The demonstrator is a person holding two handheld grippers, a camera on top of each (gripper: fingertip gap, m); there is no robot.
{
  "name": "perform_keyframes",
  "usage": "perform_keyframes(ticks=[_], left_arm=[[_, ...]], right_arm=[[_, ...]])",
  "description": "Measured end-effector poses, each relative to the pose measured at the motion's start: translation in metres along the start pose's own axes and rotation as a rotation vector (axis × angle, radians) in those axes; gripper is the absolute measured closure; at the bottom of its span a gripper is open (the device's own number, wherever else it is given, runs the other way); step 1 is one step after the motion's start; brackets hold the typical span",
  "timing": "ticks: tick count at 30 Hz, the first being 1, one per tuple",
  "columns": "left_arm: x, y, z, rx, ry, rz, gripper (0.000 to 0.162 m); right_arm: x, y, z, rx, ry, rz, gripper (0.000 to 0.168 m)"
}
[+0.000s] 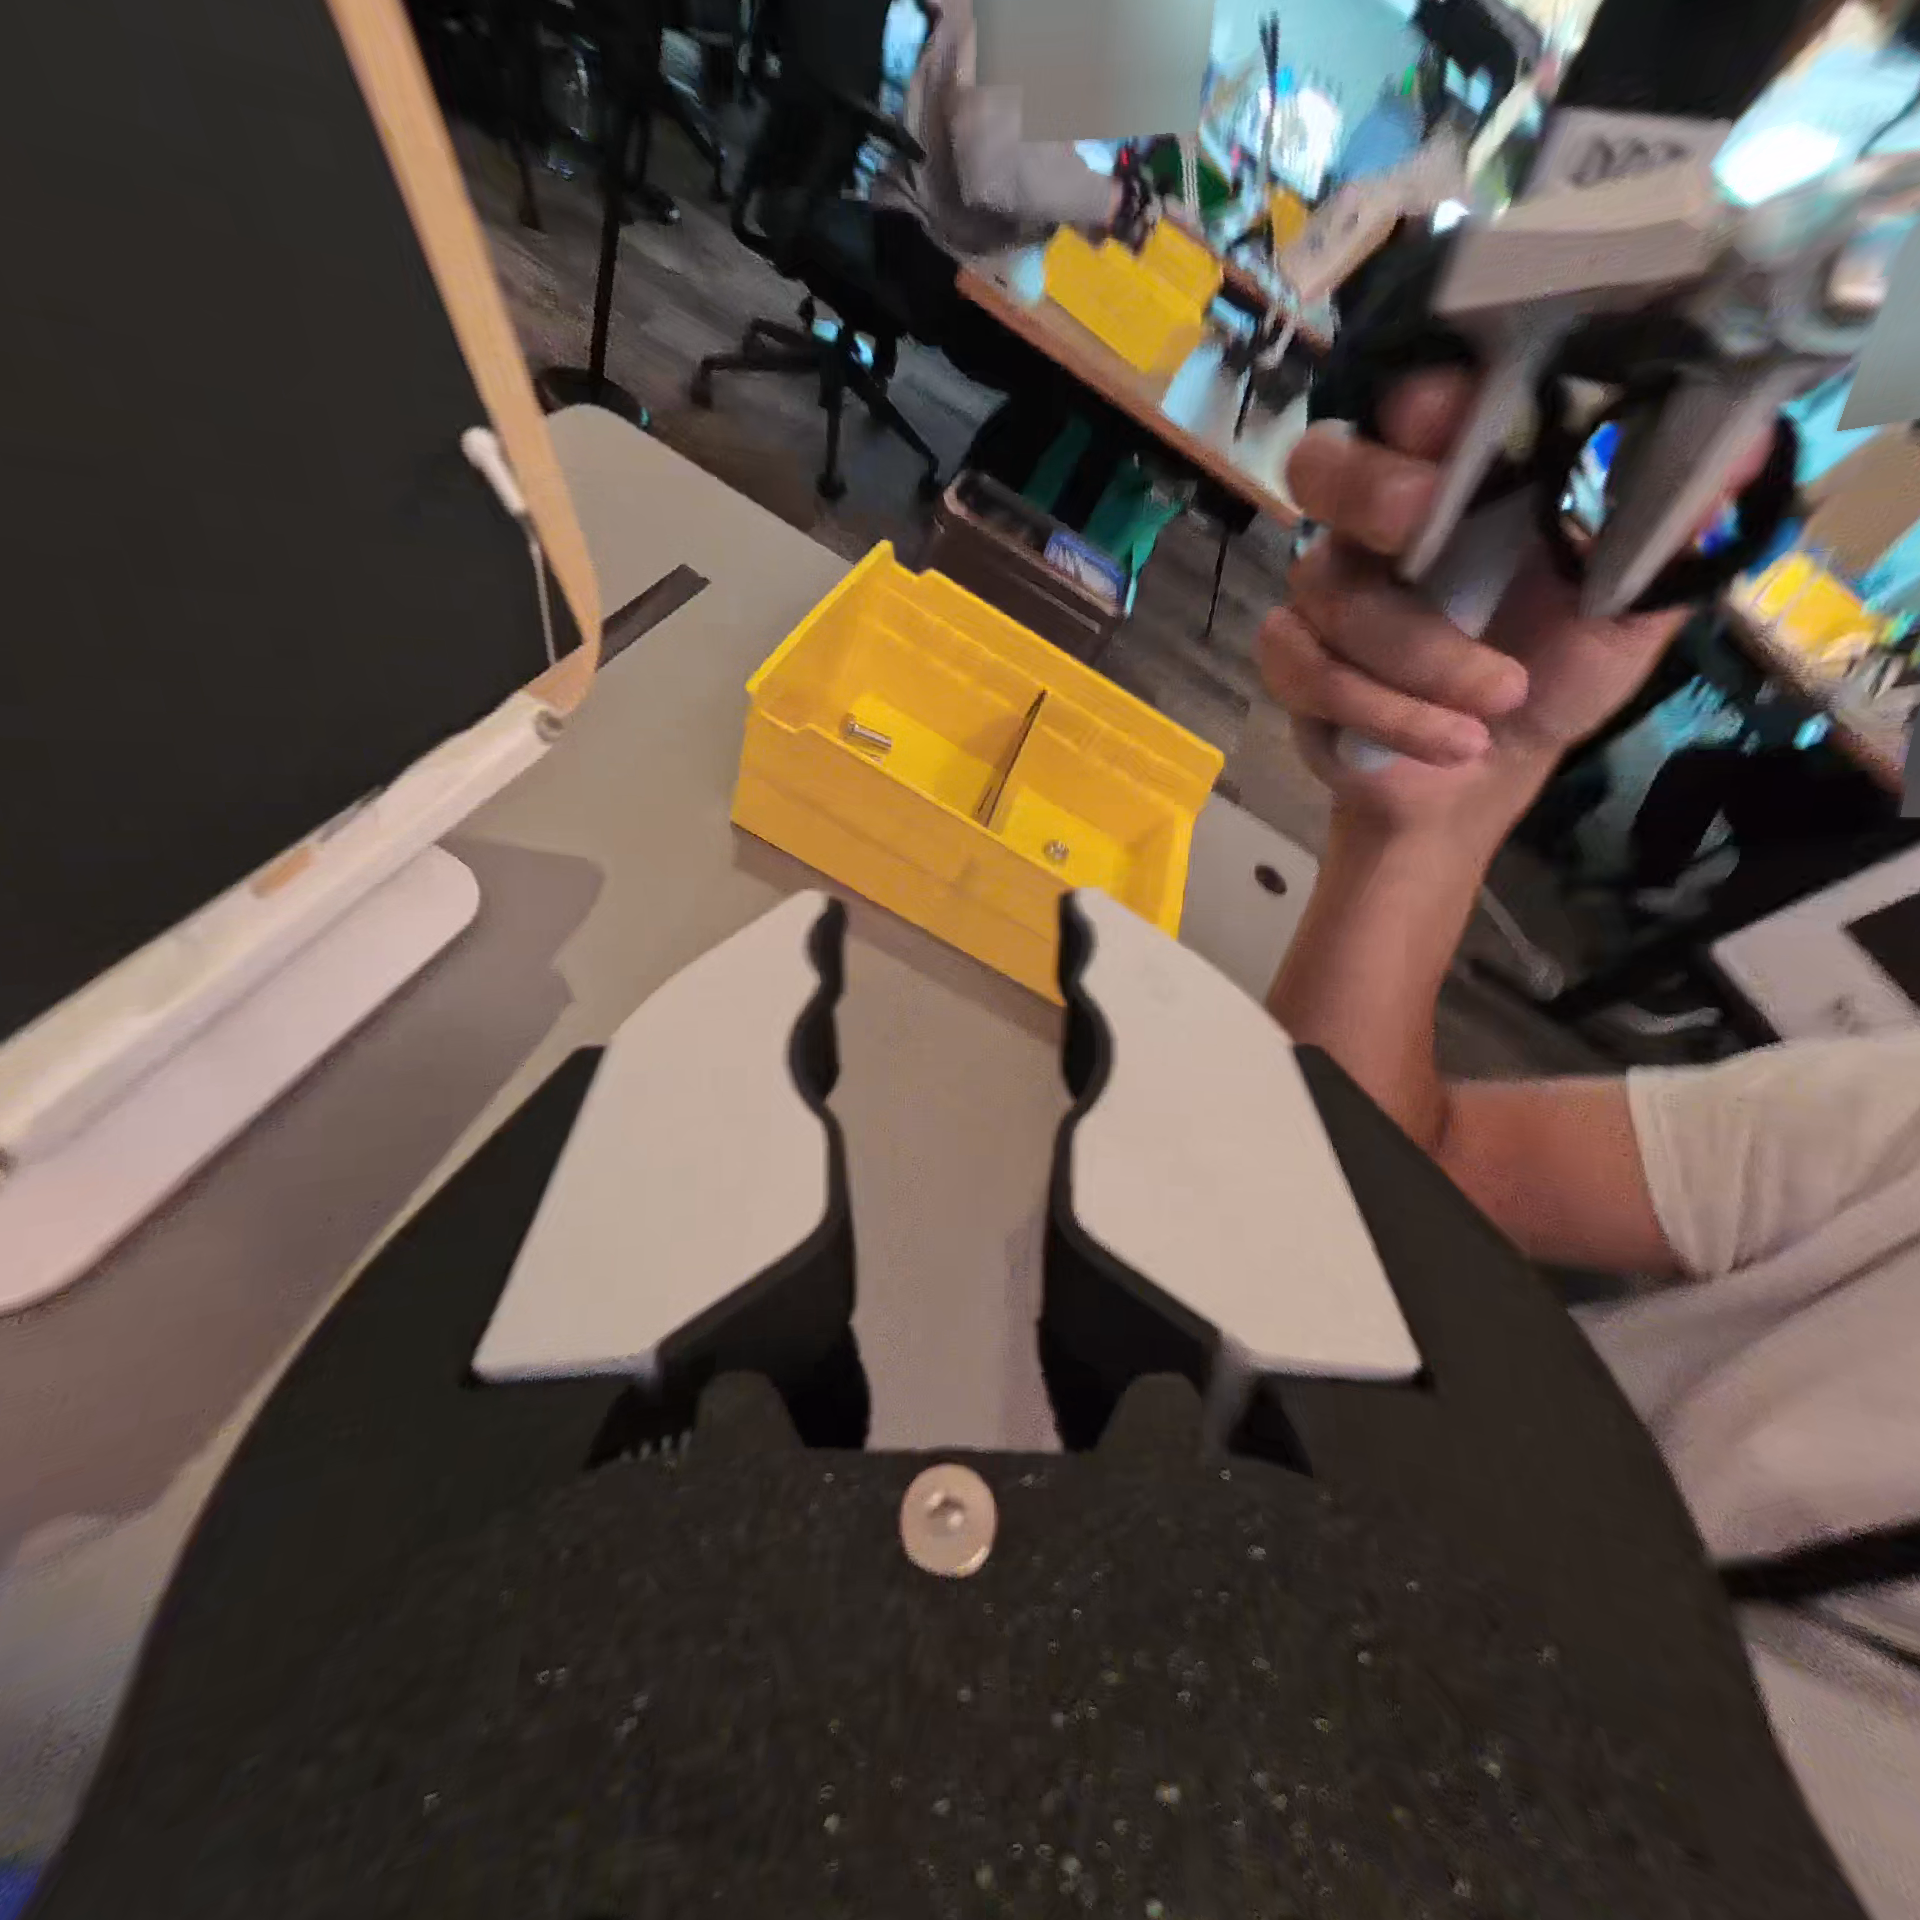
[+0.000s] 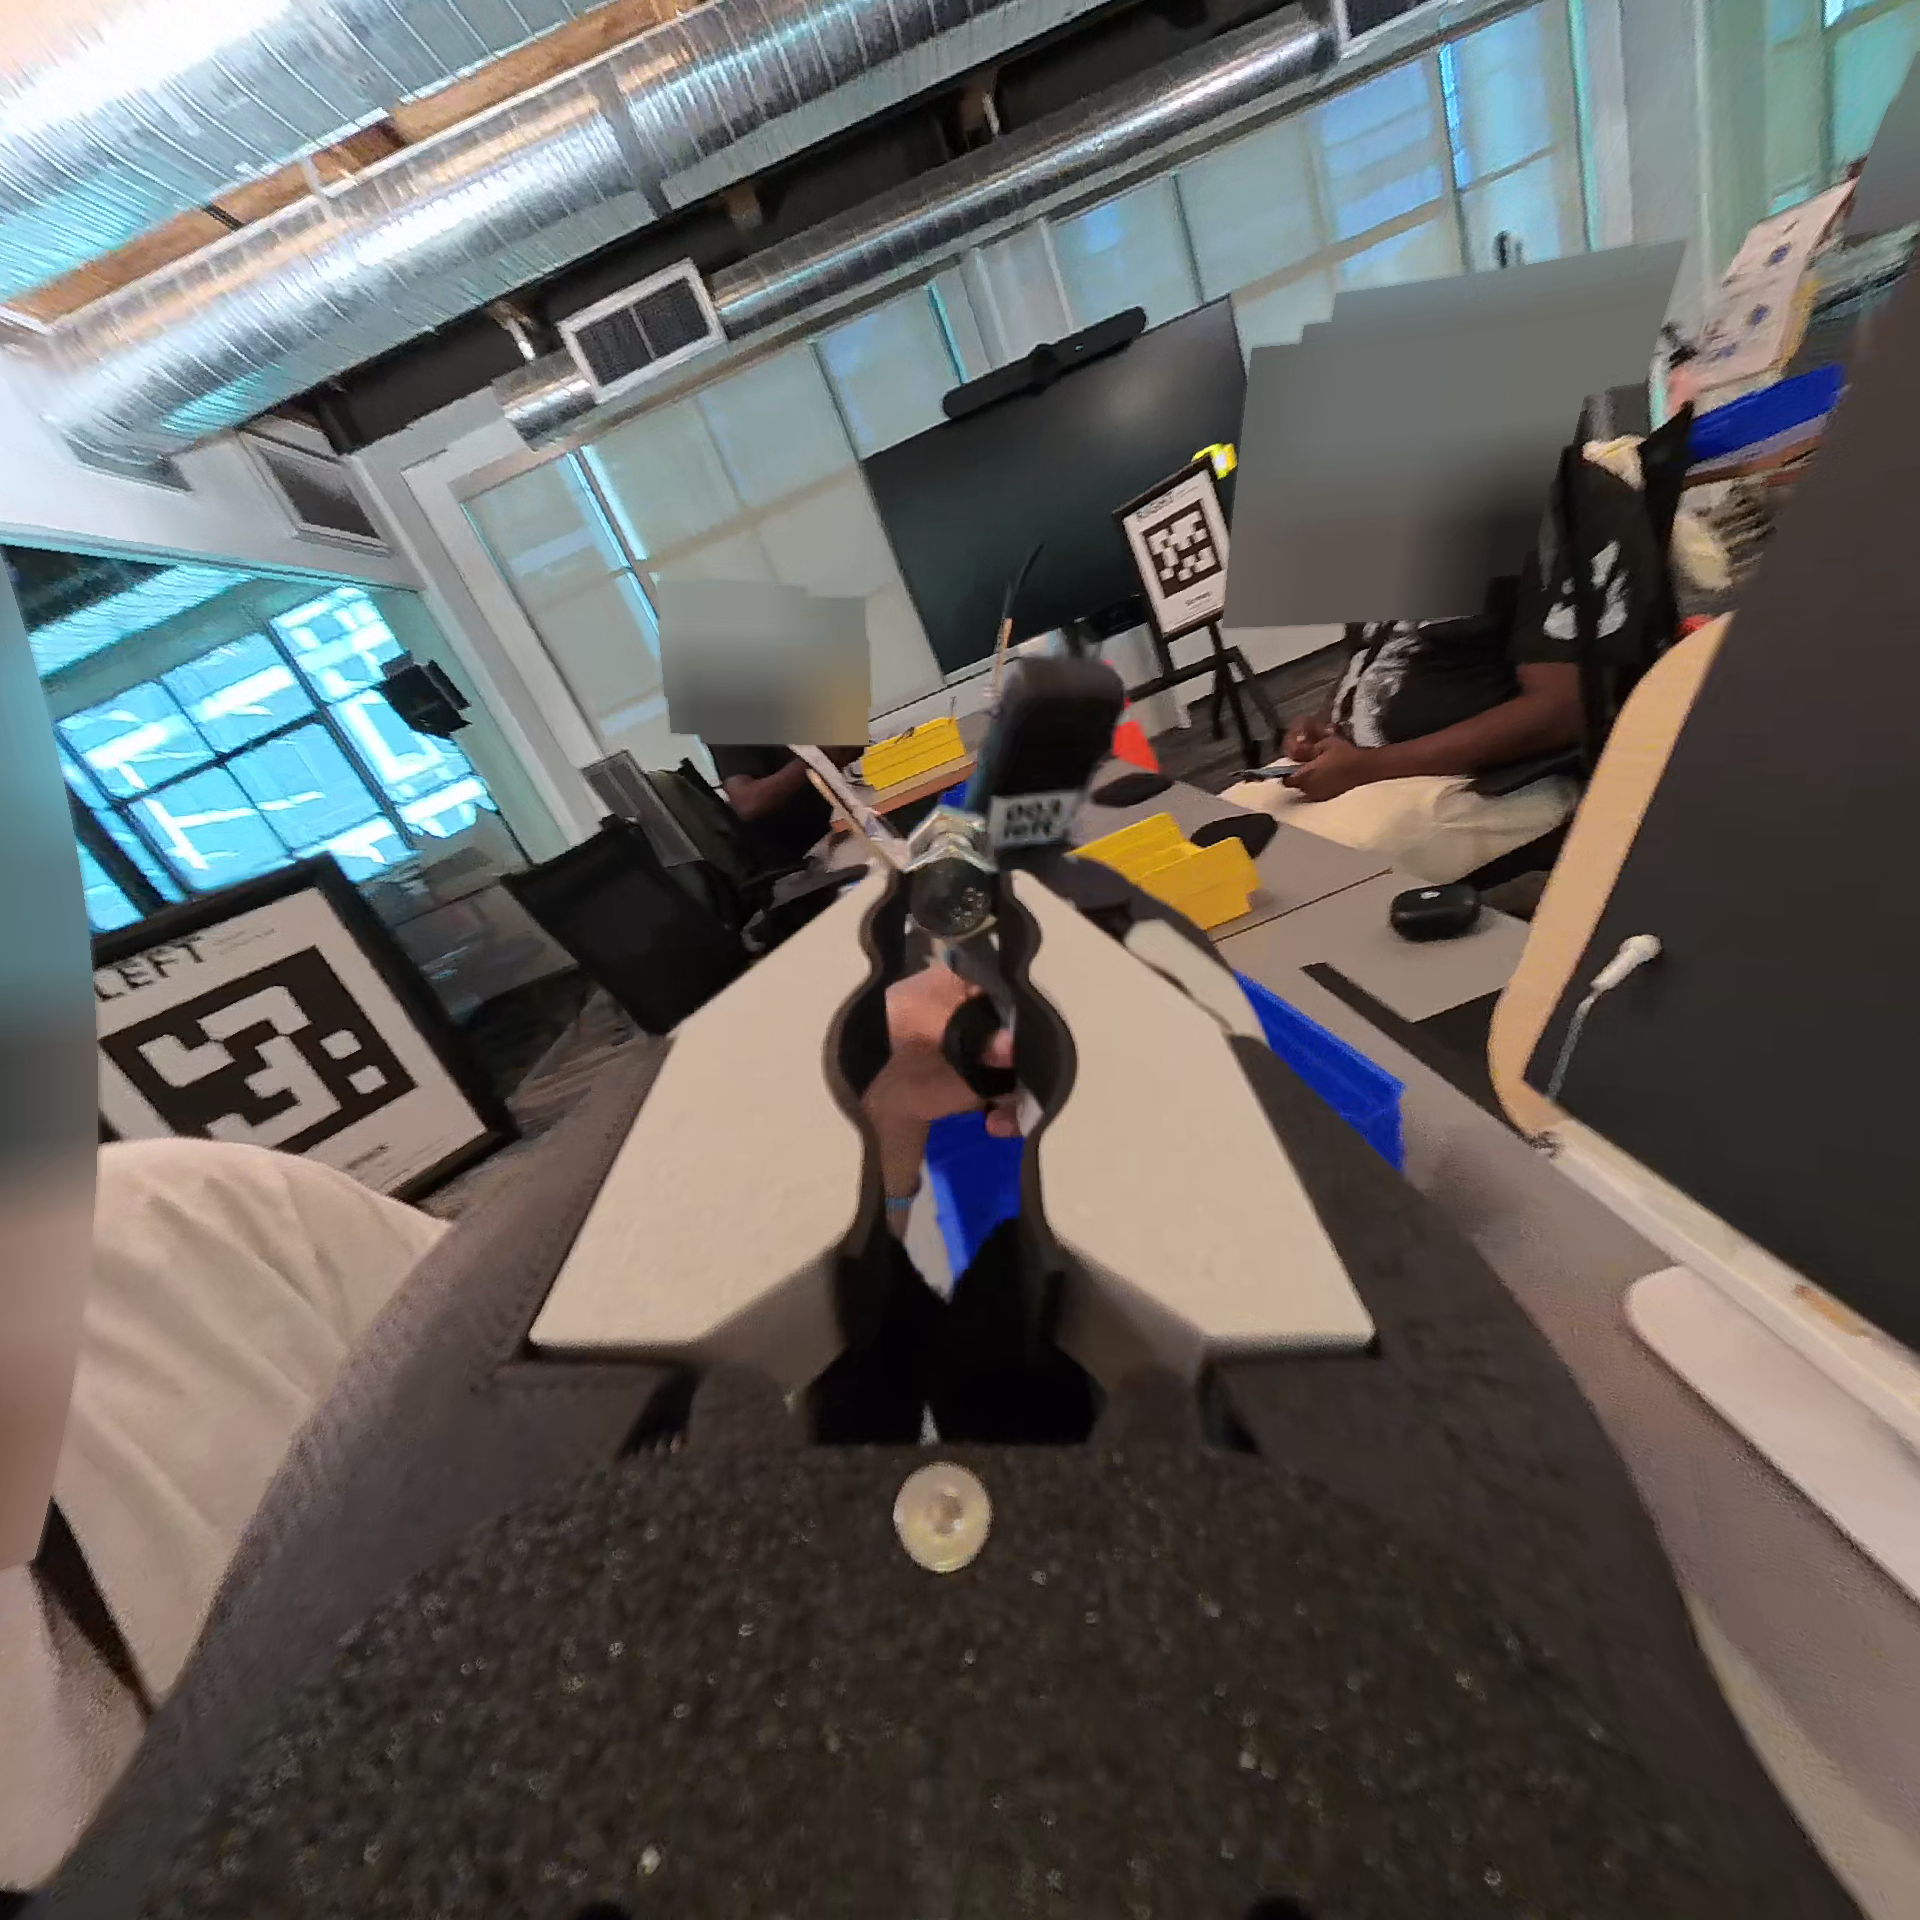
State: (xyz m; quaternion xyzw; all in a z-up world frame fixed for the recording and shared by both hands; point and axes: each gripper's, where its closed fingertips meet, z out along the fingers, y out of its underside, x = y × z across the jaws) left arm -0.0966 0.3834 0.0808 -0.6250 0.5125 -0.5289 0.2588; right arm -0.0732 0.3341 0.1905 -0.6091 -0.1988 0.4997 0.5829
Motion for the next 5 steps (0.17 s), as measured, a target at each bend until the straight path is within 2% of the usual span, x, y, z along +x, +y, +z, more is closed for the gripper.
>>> perform_keyframes(ticks=[3,5], left_arm=[[0.04,-0.024,-0.017,0.066,0.054,0.279,0.121],[0.054,-0.037,-0.029,0.141,-0.04,0.515,0.126]], right_arm=[[0.003,0.008,0.01,-0.006,-0.099,0.132,0.152],[-0.002,0.011,0.015,-0.006,-0.236,0.256,0.151]])
